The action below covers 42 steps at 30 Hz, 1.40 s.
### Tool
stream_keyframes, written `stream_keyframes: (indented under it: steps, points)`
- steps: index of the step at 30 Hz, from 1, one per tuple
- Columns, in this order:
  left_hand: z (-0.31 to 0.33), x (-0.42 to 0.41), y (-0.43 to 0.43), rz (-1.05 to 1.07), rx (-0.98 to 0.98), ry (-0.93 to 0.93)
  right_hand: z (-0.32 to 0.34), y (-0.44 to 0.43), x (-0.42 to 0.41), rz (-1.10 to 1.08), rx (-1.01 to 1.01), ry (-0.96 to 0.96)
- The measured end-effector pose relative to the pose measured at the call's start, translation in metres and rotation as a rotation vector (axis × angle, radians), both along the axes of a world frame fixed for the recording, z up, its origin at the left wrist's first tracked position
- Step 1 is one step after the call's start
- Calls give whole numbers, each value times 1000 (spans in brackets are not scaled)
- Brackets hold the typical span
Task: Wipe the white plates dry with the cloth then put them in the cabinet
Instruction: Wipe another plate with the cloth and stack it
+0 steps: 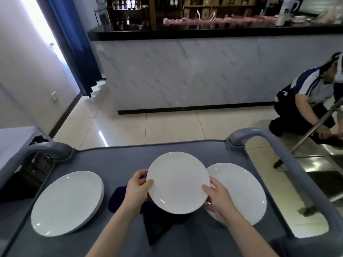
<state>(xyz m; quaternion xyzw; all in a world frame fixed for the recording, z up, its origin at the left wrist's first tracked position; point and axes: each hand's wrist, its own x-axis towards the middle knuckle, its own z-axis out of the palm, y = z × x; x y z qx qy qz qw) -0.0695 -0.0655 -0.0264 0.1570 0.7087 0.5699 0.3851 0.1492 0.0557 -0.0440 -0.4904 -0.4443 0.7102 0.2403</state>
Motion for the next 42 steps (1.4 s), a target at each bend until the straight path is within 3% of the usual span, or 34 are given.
stream_keyframes:
  steps: [5, 10, 15, 20, 23, 26, 32, 39, 42]
  points:
    - [-6, -19, -2, -75, 20, -23, 5, 6, 1, -65, 12, 23]
    - [-39, -47, -6, -148, -270, 564, 7, 15, 17, -107, 48, -14]
    - [-58, -52, 9, -400, -368, 814, 1, 14, 26, -110, 38, -49]
    - [-67, -53, 32, -659, -288, 950, -3, 12, 28, -114, 28, -77]
    - [-67, -57, 39, -678, -373, 1020, -2, 11, 30, -105, 26, -76]
    - [-59, -63, 36, -562, -353, 952, 1, 12, 30, -100, 35, -75]
    - [-9, -62, 8, -244, 16, 535, 11, 13, 21, -85, 73, -70]
    - [58, -21, 7, -159, 195, 553, 28, 4, -10, -24, 112, -45]
    - [71, 1, 11, -304, 224, 500, 36, -3, -23, -20, 117, -7]
